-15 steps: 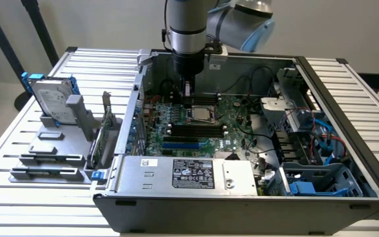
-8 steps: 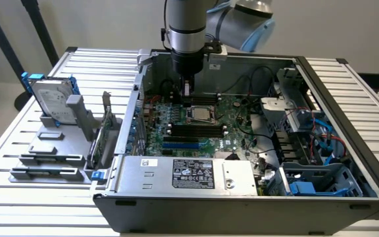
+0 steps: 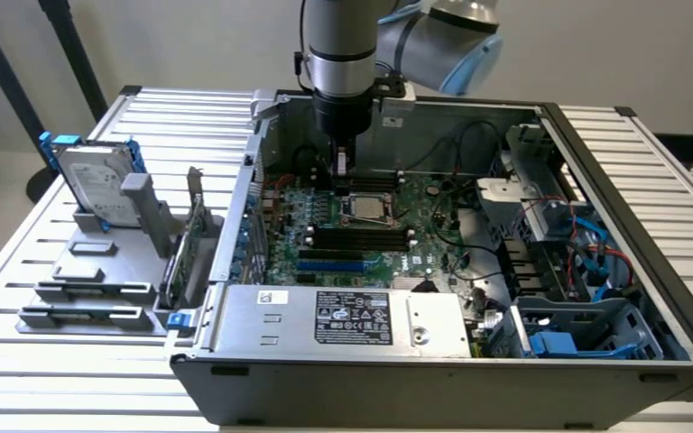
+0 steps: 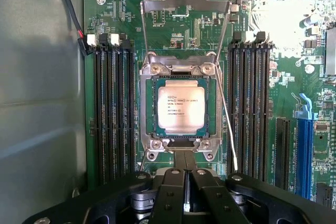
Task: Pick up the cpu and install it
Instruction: 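Close the cpu cover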
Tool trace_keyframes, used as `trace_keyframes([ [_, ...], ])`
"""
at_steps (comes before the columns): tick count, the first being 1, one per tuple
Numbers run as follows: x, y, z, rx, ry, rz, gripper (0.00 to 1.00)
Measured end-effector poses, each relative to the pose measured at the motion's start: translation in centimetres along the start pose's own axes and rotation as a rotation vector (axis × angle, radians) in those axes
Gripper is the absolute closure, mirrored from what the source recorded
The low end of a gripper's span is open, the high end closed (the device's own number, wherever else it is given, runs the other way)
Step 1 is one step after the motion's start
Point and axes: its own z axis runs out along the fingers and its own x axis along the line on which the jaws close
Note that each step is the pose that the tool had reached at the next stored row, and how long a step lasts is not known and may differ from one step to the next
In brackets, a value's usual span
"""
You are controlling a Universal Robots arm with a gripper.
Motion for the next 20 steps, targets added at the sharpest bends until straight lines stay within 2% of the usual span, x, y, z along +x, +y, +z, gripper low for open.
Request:
trace_keyframes([
  [5,0.0,0.02,0.01,-0.0010,-0.0001,0.000,0.89],
  [7,-0.1,0.84,0.05,-0.0010,0.0010,0.000,0.89],
  [11,-0.5,2.66,-0.06,-0.0008,0.0089,0.000,0.89],
  [13,-0.8,3.61,-0.61,-0.0009,0.0119,0.001,0.89],
  [20,-1.4,6.93,-3.17,0.0000,0.0162,0.001,0.89],
])
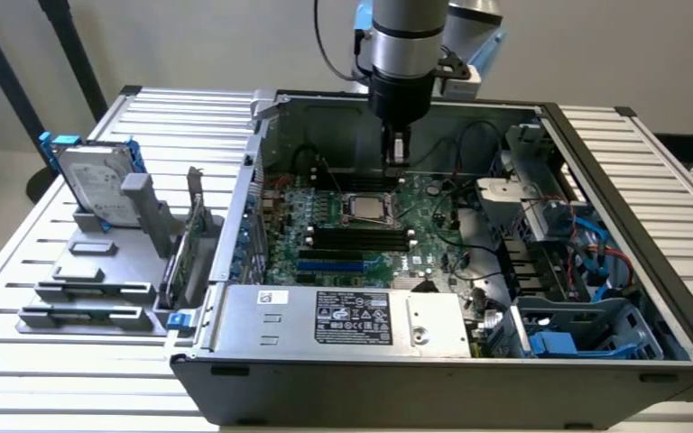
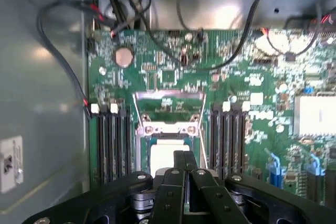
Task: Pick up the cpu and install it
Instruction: 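Close the cpu cover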
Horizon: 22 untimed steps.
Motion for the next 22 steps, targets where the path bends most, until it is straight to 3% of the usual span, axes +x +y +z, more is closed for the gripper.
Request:
trace_keyframes([
  [17,0.2,7.71,0.58,0.0003,0.0156,0.001,0.89],
  [22,1.5,7.95,1.49,0.0003,0.0157,0.001,0.89],
])
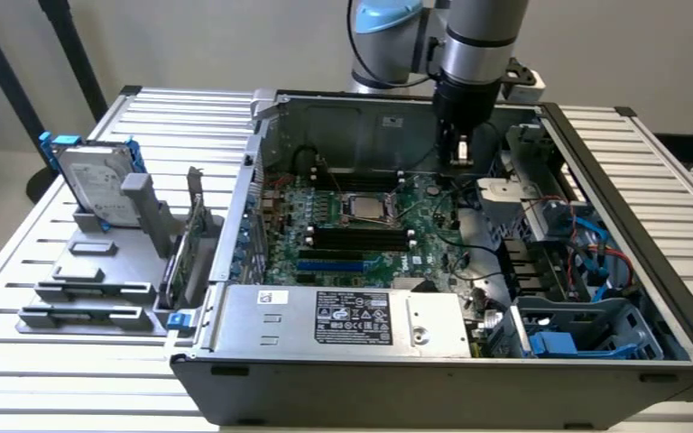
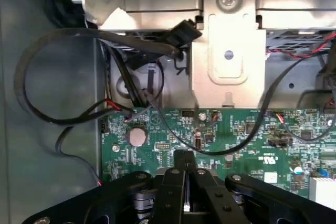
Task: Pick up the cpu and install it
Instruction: 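Close the cpu cover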
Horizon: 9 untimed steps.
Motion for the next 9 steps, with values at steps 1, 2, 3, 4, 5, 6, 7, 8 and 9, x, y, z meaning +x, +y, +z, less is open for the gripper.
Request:
trace_keyframes([
  [1,0.2,-0.14,0.14,0.0001,0.0000,0.000,0.89],
  [2,0.2,-0.36,0.30,-0.0001,0.0002,0.000,0.89],
  [3,0.2,-0.55,0.47,0.0000,0.0002,0.000,0.89],
  [4,0.2,-0.66,0.64,0.0009,-0.0001,0.000,0.89],
  [5,0.1,-0.69,0.80,0.0021,0.0001,0.000,0.89],
  [6,0.0,-0.70,0.93,0.0050,-0.0001,0.000,0.89],
  [7,-0.2,-0.70,1.00,0.0097,-0.0003,0.000,0.89],
  [8,-0.4,-0.70,1.08,0.0153,-0.0004,0.000,0.89],
  [9,-0.5,-0.70,1.14,0.0224,-0.0005,0.000,0.89],
])
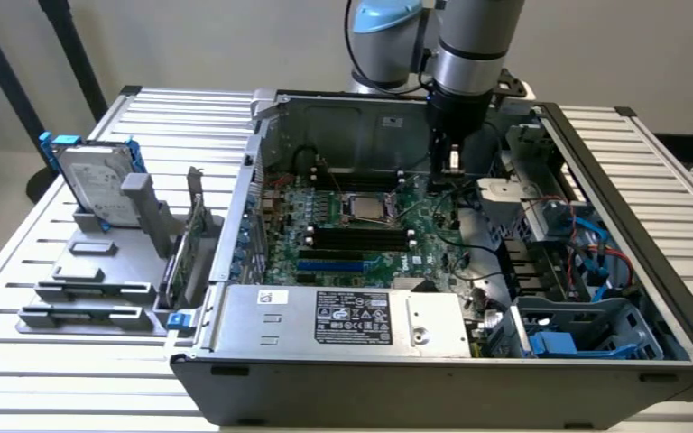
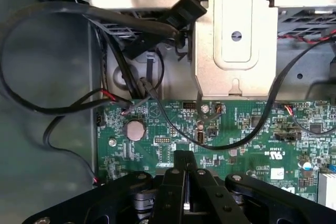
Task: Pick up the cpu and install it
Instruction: 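Close the cpu cover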
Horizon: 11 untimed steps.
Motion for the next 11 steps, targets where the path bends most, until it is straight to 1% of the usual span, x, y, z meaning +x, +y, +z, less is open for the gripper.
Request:
trace_keyframes([
  [1,-0.07,0.00,0.04,0.0078,-0.0001,0.000,0.89],
  [2,-0.08,-0.02,0.06,0.0173,0.0000,0.000,0.89],
  [3,-0.08,-0.03,0.05,0.0292,0.0000,0.001,0.89],
  [4,-0.09,-0.05,0.05,0.0425,0.0015,0.001,0.89],
  [5,-0.09,-0.07,0.04,0.0518,0.0042,0.001,0.89],
  [6,-0.09,-0.11,0.01,0.0580,0.0058,0.002,0.89],
  [7,-0.11,-0.17,-0.04,0.0621,0.0067,0.002,0.89],
  [8,-0.14,-0.25,-0.14,0.0643,0.0070,0.002,0.89],
  [11,-0.24,-0.75,-0.48,0.0669,0.0077,0.002,0.89],
])
